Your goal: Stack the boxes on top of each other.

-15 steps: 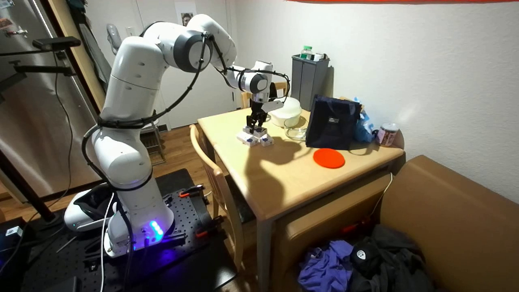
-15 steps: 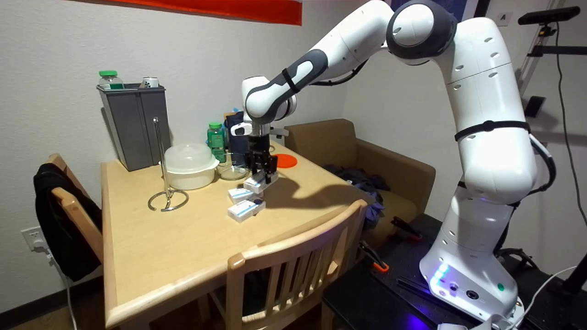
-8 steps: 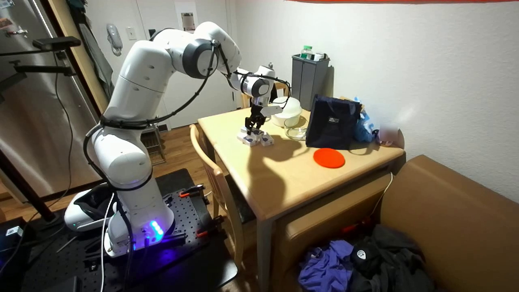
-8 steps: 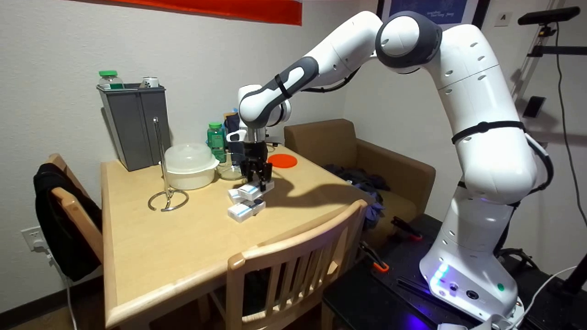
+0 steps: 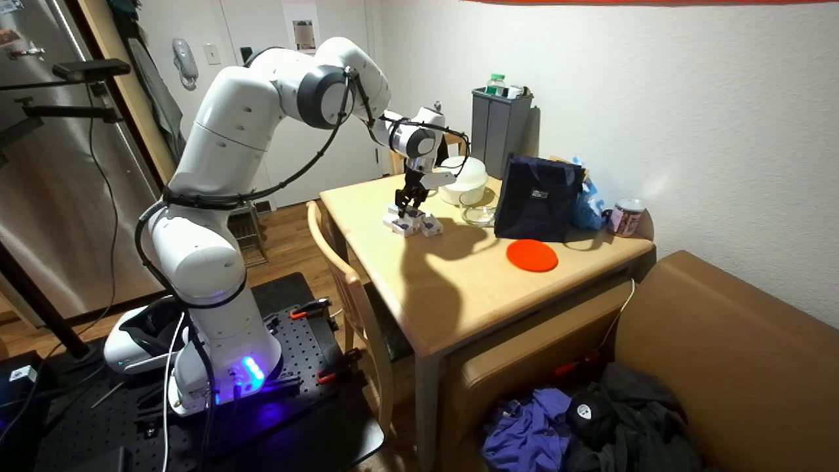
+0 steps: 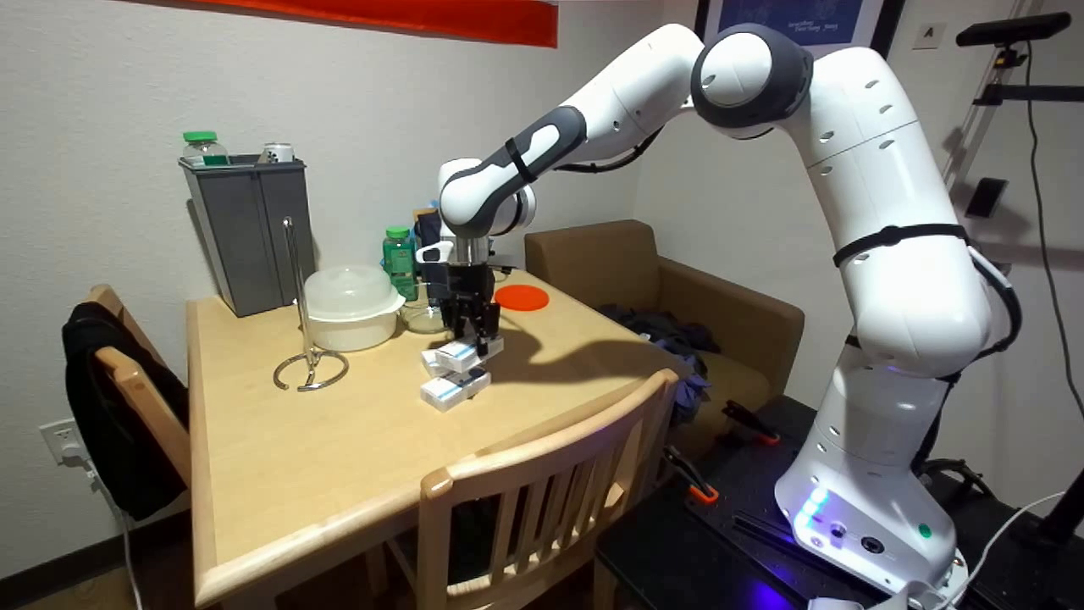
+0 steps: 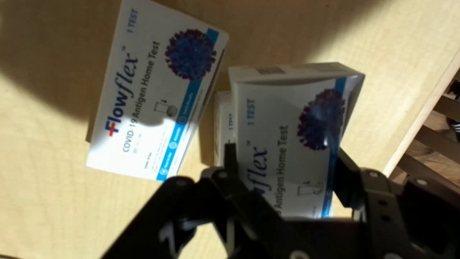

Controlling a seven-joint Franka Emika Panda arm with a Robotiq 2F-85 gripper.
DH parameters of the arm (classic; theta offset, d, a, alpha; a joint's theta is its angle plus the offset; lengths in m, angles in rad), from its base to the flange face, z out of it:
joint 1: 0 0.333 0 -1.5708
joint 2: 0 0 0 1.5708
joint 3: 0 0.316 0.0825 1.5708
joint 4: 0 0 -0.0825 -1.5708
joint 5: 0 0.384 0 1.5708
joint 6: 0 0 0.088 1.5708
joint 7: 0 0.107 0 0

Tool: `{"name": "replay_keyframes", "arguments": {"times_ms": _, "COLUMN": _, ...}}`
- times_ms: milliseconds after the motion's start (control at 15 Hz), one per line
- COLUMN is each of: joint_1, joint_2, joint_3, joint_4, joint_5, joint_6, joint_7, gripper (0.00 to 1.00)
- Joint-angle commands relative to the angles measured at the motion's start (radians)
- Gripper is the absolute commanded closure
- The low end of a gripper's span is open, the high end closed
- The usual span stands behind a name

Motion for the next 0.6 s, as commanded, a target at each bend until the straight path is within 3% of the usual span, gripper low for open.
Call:
{"name": "replay_keyframes", "arguments": {"times_ms": 0, "joint_1": -0.020, "joint_2": -0.025, "joint_3": 0.014, "joint_4": -0.015, "joint_5": 0.019, "joint_6": 0.009, "joint_7": 0.006, "gripper": 0.62}}
{"name": "replay_keyframes", "arguments": {"times_ms": 200, "joint_1": -0.013, "joint_2": 0.000, "joint_3": 0.007, "joint_4": 0.004, "joint_5": -0.004, "joint_6": -0.001, "joint_7": 0.004, "gripper": 0.62}}
{"name": "replay_keyframes", "arguments": {"times_ms": 267, "joint_1": -0.013, "joint_2": 0.000, "joint_3": 0.007, "joint_4": 0.004, "joint_5": -0.005, "joint_6": -0.001, "joint_7": 0.003, "gripper": 0.37}}
{"name": "replay_keyframes", "arguments": {"times_ms": 533, "joint_1": -0.013, "joint_2": 0.007, "joint_3": 0.007, "joint_4": 0.004, "joint_5": -0.005, "joint_6": -0.001, "joint_7": 0.003, "gripper": 0.37}}
